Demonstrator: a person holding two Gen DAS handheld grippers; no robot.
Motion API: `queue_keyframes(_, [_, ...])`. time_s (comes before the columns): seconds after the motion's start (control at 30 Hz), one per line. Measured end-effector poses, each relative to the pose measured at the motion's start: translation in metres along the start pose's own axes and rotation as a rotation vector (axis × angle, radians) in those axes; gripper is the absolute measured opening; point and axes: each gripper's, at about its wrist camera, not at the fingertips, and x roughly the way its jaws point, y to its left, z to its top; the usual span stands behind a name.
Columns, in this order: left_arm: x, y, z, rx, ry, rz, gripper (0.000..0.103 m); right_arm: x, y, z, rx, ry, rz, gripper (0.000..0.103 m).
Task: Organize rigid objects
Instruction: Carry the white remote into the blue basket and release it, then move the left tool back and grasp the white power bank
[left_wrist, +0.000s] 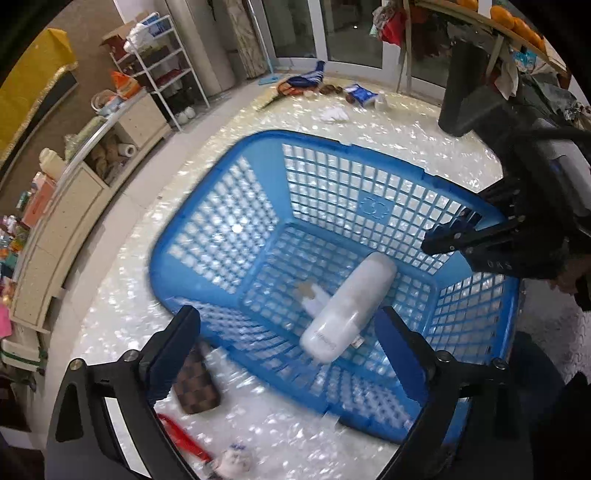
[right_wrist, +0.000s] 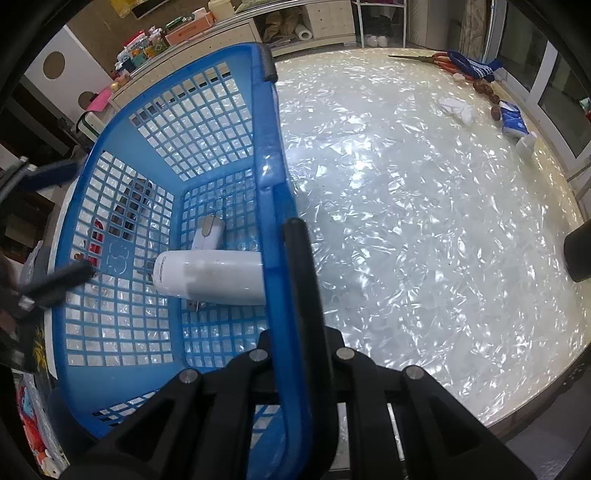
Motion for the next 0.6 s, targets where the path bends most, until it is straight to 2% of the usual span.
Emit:
queue_keyframes(0.17, [-0.029,0.023,-0.020,-0.012,0.019,0.044,0.101,0.000,0.002,0.000,-0.007,0.004,-0.009,0.008])
queue_keyframes(0.4, [-0.048,0.071,-0.079,-0.126,0.127,0.089,0.103,0.002,0.004,0.000,-0.023,0.005,-0.022,0.008])
queue_keyframes(0.53, [-0.038,0.097,-0.121,-0.283,0.226,0.118,0.103,0.003,0.005,0.001,-0.023,0.006,-0.023,0.008])
queue_keyframes(0.6, [-0.032,0.107,-0.141,-0.377,0.256,0.107,0.103,0.004,0.006,0.001,-0.025,0.005,-0.025,0.008])
